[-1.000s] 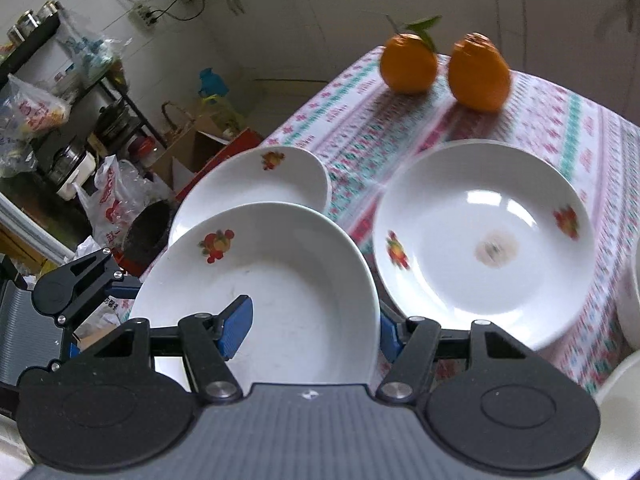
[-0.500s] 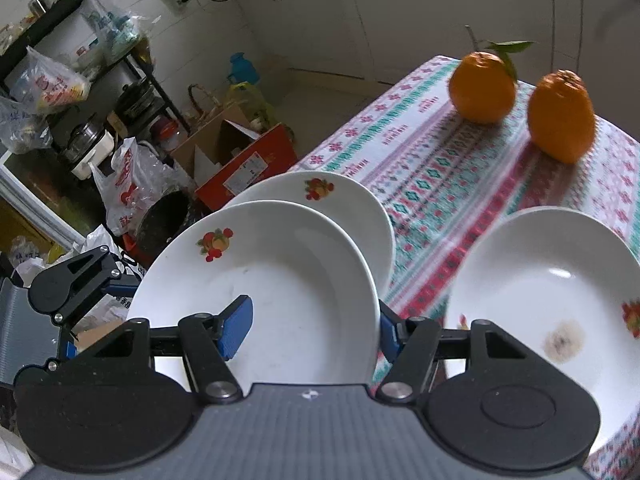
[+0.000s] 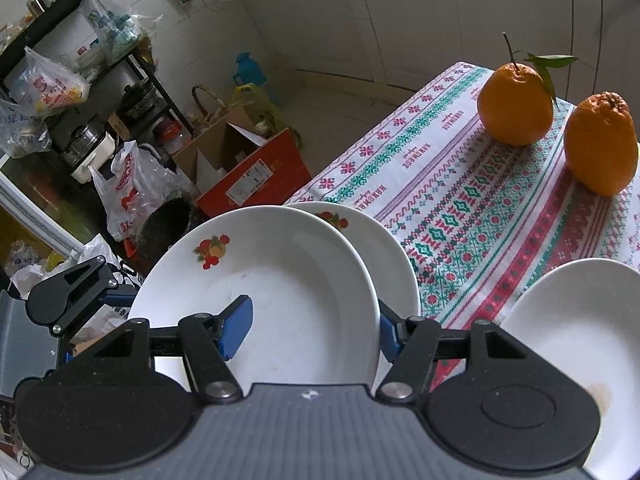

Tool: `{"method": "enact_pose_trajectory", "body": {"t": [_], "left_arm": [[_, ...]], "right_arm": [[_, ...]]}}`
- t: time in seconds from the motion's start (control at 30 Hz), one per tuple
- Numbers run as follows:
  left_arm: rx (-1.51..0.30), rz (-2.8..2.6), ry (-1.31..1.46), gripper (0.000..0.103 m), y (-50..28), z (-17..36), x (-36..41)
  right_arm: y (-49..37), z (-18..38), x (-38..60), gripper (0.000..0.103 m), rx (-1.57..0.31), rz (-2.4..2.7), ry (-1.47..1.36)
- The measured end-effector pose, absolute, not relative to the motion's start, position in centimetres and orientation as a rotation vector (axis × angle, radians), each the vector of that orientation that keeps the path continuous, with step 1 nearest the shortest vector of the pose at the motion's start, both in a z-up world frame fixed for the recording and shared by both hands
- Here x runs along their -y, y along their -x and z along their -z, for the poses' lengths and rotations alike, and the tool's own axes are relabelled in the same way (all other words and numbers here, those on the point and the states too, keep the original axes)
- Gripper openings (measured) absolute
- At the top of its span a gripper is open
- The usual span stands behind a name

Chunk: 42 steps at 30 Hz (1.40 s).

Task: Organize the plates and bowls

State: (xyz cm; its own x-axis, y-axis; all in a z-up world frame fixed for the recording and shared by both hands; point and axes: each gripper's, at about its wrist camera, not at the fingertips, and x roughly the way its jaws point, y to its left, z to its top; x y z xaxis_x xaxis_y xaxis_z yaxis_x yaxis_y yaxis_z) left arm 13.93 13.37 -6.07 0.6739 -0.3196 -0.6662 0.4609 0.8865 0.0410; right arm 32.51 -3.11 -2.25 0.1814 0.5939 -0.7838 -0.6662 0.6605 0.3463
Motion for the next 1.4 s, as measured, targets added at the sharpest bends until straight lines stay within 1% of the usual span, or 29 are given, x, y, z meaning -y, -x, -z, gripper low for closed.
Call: {"method": "enact_pose_trajectory", "body": {"t": [0.6, 0.73, 1.4], "left_arm": [[-0.724, 0.437, -0.211, 0.101, -15.5, 7.0, -14.1], [-0.735, 0.445, -0.18, 0.103, -16.0, 7.0, -14.6], [-0.736, 0.464, -0.163, 0.103, -16.2, 7.2, -15.1]], "right_arm": [[-33.7, 4.1, 3.3, 0.07, -1.101, -0.862, 0.047], [-33.5, 4.1, 3.3, 0.07, -1.099, -0.861, 0.047], [-32.3, 3.3, 5.2, 0.07, -1.086, -0.836, -0.003]]}}
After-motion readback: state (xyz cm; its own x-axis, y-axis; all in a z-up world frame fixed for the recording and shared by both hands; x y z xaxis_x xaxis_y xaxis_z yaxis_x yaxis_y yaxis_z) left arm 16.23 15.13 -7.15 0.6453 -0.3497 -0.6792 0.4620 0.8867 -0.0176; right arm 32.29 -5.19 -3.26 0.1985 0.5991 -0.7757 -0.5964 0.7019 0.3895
